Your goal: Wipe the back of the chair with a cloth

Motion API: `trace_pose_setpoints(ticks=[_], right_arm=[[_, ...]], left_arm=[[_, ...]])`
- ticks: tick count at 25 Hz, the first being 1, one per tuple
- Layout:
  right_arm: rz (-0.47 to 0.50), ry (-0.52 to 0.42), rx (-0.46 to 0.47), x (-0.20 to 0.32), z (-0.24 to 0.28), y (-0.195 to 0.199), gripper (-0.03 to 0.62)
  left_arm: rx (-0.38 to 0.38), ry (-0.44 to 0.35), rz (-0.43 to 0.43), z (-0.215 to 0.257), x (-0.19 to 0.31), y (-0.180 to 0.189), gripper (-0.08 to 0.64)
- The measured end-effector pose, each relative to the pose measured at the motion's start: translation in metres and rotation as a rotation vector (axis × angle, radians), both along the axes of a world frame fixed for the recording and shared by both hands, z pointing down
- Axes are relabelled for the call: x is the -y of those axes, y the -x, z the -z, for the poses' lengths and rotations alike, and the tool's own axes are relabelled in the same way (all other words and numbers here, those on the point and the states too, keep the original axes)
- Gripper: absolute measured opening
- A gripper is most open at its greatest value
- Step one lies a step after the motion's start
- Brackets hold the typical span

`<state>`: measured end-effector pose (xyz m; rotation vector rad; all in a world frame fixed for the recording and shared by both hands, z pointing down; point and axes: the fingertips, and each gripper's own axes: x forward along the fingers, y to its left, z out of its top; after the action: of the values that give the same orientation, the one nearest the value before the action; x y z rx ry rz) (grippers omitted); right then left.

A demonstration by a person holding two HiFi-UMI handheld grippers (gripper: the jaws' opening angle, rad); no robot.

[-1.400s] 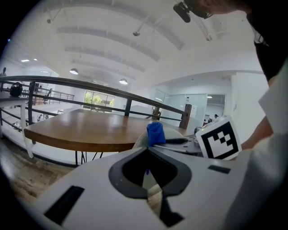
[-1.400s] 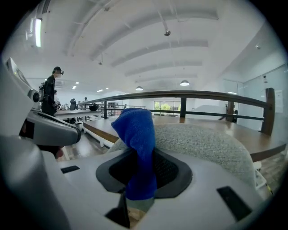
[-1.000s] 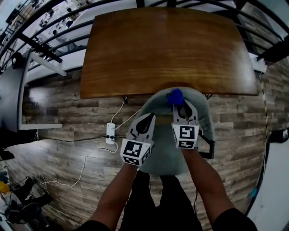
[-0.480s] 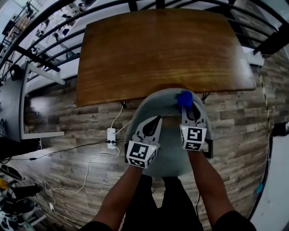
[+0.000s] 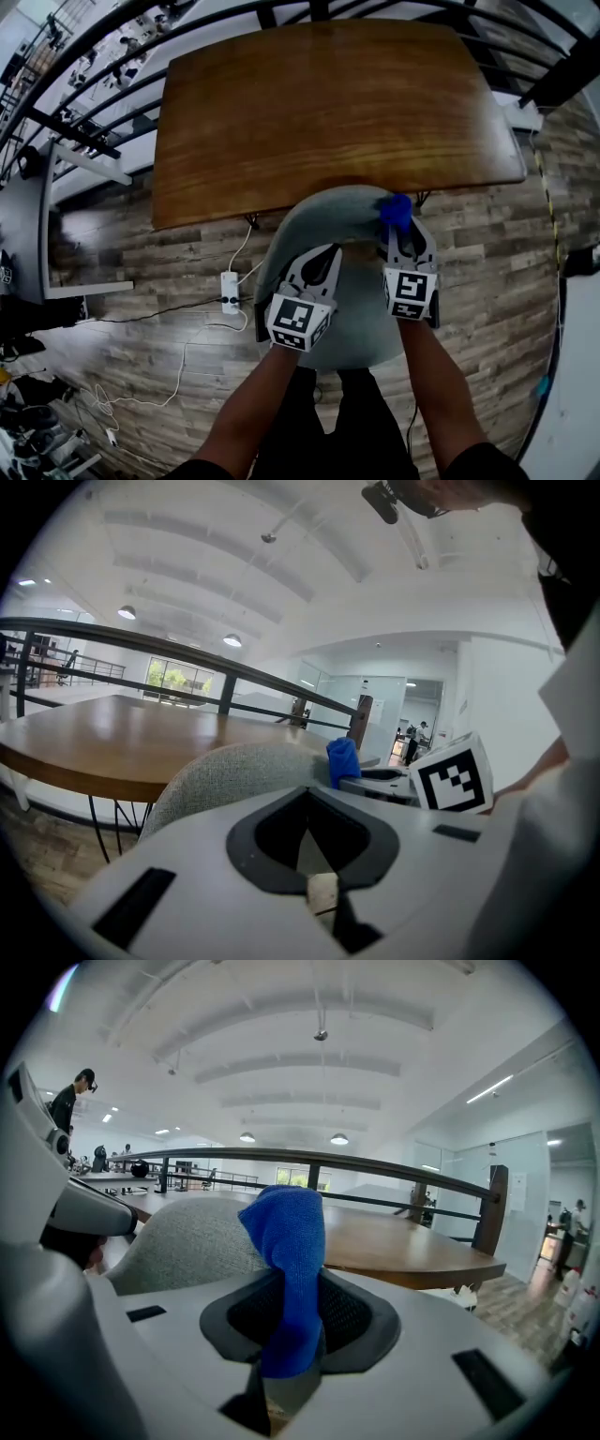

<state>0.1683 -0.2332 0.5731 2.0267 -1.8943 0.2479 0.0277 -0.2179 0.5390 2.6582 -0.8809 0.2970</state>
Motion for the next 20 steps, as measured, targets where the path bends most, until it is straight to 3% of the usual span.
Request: trace_pose_setpoints(ticks=[4, 8, 20], right_arm=[[0.012, -0.048, 0.037, -0.001, 0.011, 0.013, 0.101], [0.097, -0.06, 0.029, 0.001, 0.012, 0.044, 0.101], [0.385, -0.03, 0.115, 0.015, -0.016, 0.178, 0.101]], left_arm=[[-0.006, 0.016, 0.036, -0.004, 0.0, 0.01, 0.008], [0.008, 0.03, 0.07, -0.013, -0.002, 0.026, 0.008], [0.023, 0.056, 0.241, -0.032, 0.008, 0.11, 0.008]])
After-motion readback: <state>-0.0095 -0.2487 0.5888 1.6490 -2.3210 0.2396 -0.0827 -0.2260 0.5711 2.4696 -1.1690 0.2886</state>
